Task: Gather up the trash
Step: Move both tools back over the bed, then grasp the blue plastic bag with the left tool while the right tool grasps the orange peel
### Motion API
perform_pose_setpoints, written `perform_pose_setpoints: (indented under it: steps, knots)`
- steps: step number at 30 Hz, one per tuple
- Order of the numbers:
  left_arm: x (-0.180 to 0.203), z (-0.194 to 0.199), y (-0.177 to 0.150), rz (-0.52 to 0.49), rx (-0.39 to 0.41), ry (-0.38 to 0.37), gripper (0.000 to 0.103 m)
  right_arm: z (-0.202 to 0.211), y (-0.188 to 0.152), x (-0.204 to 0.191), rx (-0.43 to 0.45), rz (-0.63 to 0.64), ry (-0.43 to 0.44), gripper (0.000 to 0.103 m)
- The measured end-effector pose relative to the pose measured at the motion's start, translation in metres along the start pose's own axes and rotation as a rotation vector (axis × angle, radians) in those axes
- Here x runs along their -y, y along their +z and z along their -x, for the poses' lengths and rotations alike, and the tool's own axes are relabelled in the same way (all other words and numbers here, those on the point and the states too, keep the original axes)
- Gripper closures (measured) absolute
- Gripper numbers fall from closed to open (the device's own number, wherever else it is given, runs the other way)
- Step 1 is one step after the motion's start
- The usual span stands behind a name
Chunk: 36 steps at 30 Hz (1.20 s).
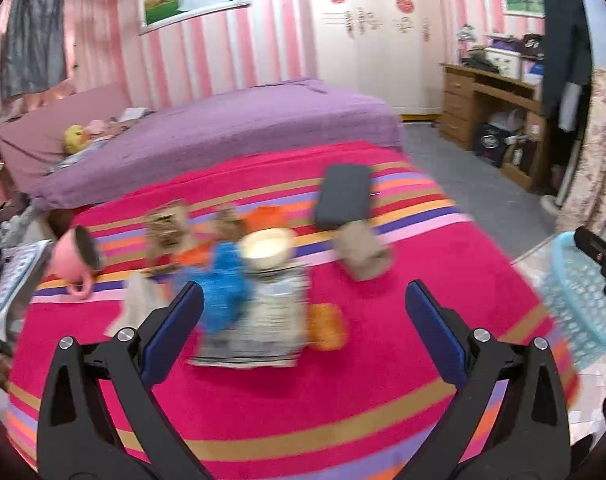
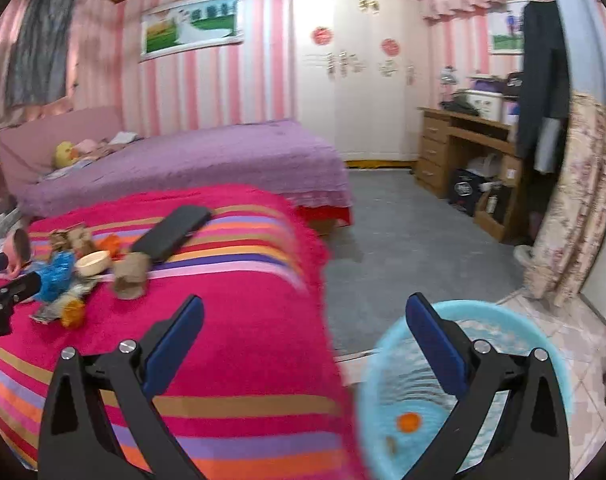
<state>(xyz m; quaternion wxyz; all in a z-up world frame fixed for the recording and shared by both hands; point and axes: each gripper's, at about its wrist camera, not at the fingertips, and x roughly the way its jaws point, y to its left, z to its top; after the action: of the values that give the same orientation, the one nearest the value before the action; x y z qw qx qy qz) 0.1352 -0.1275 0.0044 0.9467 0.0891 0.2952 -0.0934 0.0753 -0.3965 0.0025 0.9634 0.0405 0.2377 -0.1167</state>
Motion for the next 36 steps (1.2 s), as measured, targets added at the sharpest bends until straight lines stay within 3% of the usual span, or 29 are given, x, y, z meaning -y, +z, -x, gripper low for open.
perform_pose_setpoints:
  steps: [7,14,16,19,21,26,36]
  knots:
    - [-0.056,-0.026,-0.011,0.098,-0.073,0.024,0.006,-0.034,0.004,-0.068,-0.081,0.074,0.065,0.005]
    - [-0.063,-0.055,-0.018,0.107,-0.110,0.023,0.008,-0.059,0.007,-0.093,-0.104,0.057,0.083,0.005]
    - [-0.062,-0.066,-0.015,0.106,-0.120,0.023,0.012,-0.063,0.001,-0.095,-0.111,0.057,0.082,0.005]
    - [-0.061,-0.081,-0.012,0.100,-0.140,0.000,0.040,-0.069,-0.007,-0.095,-0.135,0.038,0.084,0.005]
    - [-0.061,-0.087,-0.013,0.094,-0.156,-0.004,0.064,-0.069,-0.009,-0.096,-0.140,0.044,0.078,0.005]
    - [-0.071,-0.075,-0.014,0.103,-0.130,-0.022,0.072,-0.063,-0.012,-0.105,-0.141,0.058,0.127,0.005]
    - [-0.112,-0.013,-0.031,0.133,-0.068,0.004,0.073,-0.048,-0.022,-0.141,-0.142,0.150,0.201,0.005]
